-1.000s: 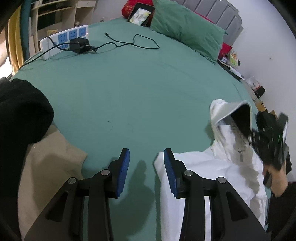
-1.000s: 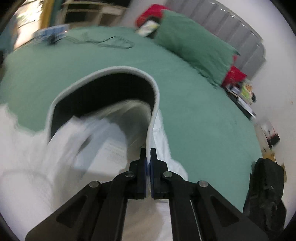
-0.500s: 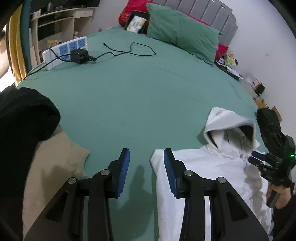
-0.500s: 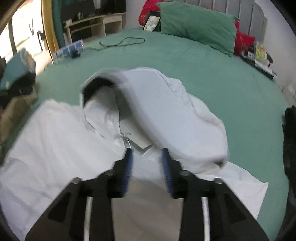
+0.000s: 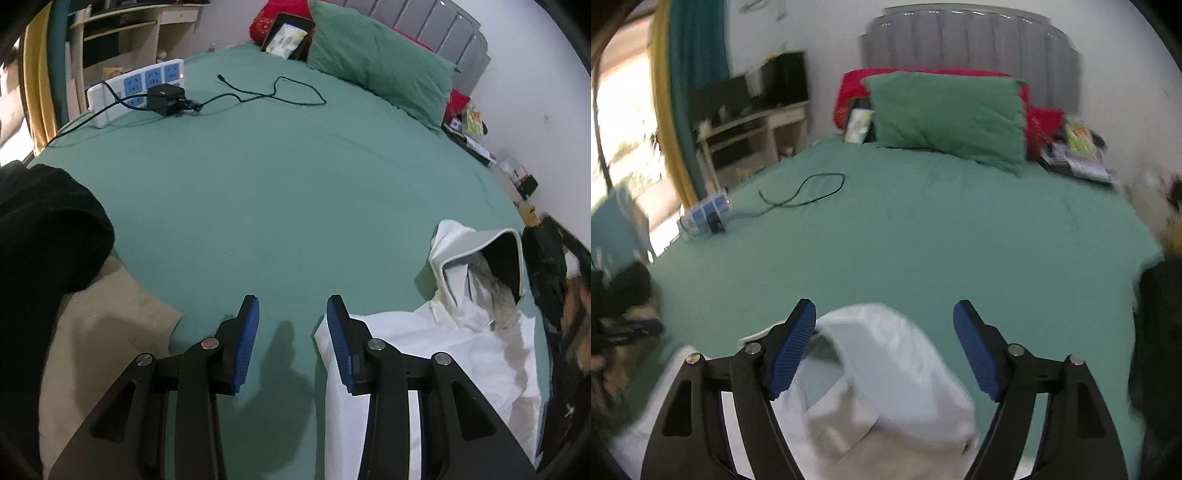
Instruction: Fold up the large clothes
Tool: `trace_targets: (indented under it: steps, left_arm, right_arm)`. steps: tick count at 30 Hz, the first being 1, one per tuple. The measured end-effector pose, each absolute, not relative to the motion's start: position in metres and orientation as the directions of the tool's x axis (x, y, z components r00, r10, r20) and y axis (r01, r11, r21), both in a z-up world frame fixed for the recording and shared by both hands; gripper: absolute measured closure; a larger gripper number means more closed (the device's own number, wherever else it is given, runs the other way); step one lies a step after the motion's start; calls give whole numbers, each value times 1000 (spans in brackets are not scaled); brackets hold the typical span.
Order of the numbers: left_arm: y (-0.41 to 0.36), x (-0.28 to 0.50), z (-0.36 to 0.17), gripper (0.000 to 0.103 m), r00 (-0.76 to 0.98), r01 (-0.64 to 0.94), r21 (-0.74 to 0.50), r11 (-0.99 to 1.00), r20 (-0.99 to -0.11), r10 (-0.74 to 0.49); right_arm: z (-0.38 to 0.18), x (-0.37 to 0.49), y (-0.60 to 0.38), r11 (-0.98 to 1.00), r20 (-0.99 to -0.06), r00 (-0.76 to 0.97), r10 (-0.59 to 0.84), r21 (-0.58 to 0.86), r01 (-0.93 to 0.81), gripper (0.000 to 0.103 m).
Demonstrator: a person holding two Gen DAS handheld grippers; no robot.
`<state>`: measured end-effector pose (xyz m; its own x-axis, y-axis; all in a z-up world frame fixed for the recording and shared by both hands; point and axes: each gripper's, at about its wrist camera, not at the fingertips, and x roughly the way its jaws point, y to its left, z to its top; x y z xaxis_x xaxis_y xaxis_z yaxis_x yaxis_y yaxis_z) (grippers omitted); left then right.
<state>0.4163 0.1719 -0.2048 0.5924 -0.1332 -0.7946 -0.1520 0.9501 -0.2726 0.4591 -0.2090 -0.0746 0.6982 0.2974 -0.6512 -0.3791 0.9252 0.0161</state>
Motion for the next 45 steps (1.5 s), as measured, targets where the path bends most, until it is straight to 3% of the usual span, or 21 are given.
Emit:
trace_targets:
  steps: [2, 6, 12, 19, 28, 33, 36, 41, 42, 45]
  left_arm:
    - [171, 419, -209, 62, 580, -147, -265, 953, -803, -134]
    - [169, 423, -215, 62, 574, -147, -238, 960, -811, -113]
    - [165, 424, -226, 63, 544, -154, -223, 963, -832, -105]
    - [161, 424, -230, 62, 534, -145, -216, 966, -839, -107]
    - [164, 426, -236, 62, 517, -136, -210, 968, -849, -112]
    - [166, 426, -239, 62, 506, -139, -223, 965, -853, -125]
    - [163, 425, -235, 62, 511, -129, -231, 964, -849, -135]
    - [159, 423, -227, 62, 532, -112, -233, 966, -835, -140]
    - [158, 423, -226, 62, 533, -112, -233, 966, -835, -139]
    - [157, 422, -225, 62, 530, -104, -234, 967, -836, -145]
  right_arm:
    - [-82, 483, -198, 905, -688, 662, 298, -17, -425, 24]
    - [-118, 519, -179, 841, -826, 445, 347, 63, -538, 23]
    - [-177, 498, -154, 717, -935, 224, 276, 45, -696, 22]
    - [-201, 499, -145, 664, -962, 153, 224, 36, -747, 10]
    - [-220, 535, -134, 581, -967, -151, 207, 245, -776, 3]
    - [-231, 510, -110, 512, -988, -105, 113, 149, -846, 3]
    - [-233, 496, -97, 493, -994, -65, 92, 102, -864, 8]
    - [-222, 466, -79, 467, -995, -10, 95, 53, -883, 46]
    - [-219, 456, -72, 447, -996, 14, 90, 28, -894, 60]
    - [-212, 432, -56, 411, -989, 130, 70, -90, -907, 70]
